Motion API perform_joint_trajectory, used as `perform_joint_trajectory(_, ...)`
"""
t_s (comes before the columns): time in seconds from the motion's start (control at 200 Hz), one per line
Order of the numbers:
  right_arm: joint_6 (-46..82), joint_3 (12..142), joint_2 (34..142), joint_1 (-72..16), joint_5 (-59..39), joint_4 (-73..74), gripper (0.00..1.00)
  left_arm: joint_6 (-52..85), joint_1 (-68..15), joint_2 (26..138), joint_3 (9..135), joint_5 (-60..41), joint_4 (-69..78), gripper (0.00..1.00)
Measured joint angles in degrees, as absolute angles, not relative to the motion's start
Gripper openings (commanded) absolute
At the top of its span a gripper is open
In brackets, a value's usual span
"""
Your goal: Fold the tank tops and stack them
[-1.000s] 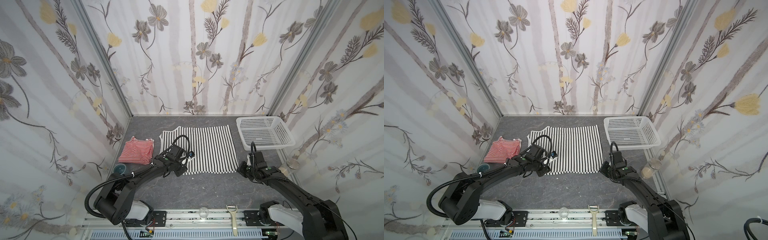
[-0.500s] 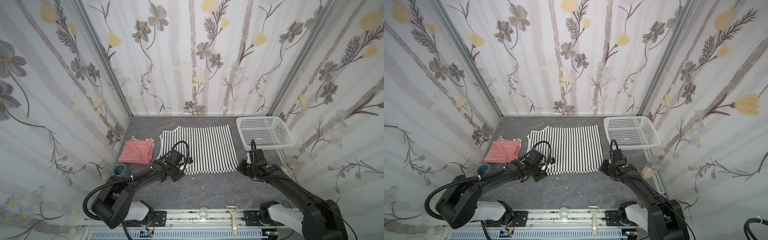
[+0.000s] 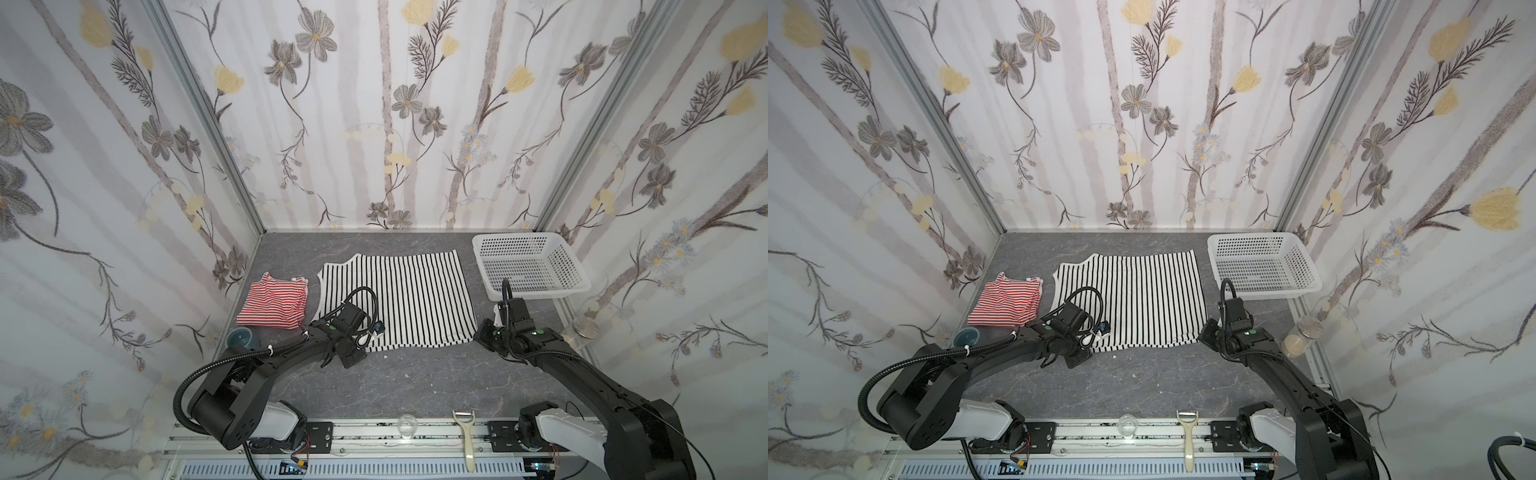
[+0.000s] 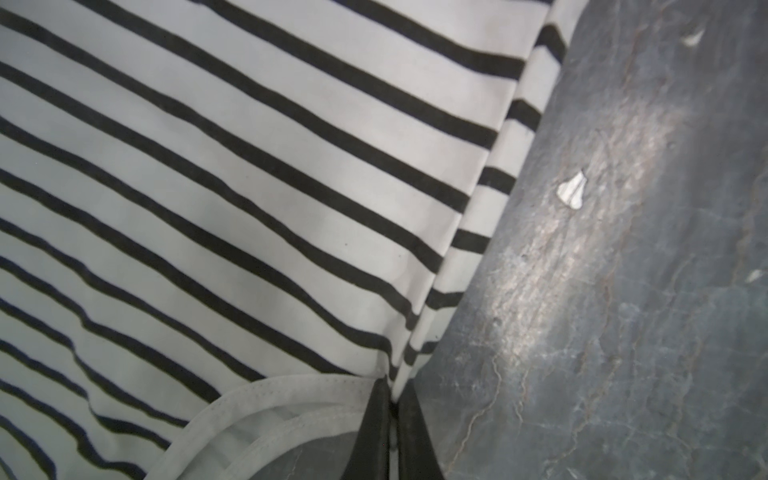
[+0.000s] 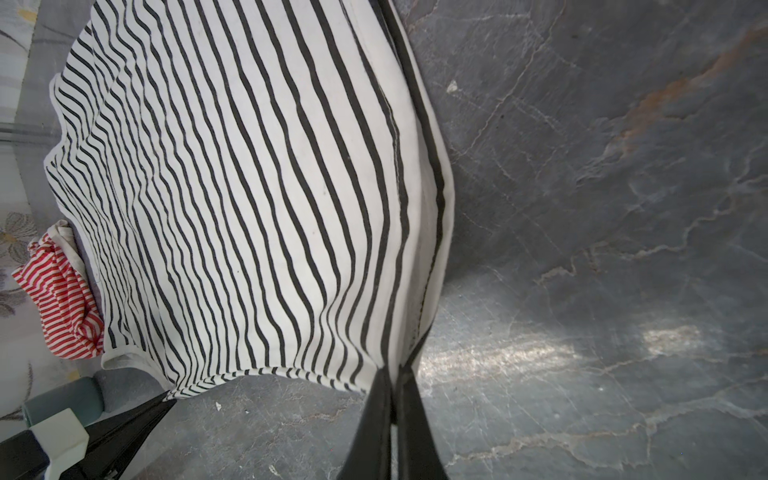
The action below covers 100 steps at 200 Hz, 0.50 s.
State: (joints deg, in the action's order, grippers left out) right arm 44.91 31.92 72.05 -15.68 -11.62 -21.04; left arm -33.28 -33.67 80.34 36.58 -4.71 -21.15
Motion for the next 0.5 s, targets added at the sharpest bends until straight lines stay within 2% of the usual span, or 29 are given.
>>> perform_joint_trajectory(0.275,44.9,32.1,68.2,-15.7,-11.6,-23.7,0.00,-33.8,-33.6,77.0,36.3,-4.7,-21.8,0.00)
perform_joint_trajectory(0.5,44.7,35.2,67.0,-15.7,-11.6,-25.9,0.00,-34.6,-31.7,75.6,40.9,-4.4,-24.1,0.00)
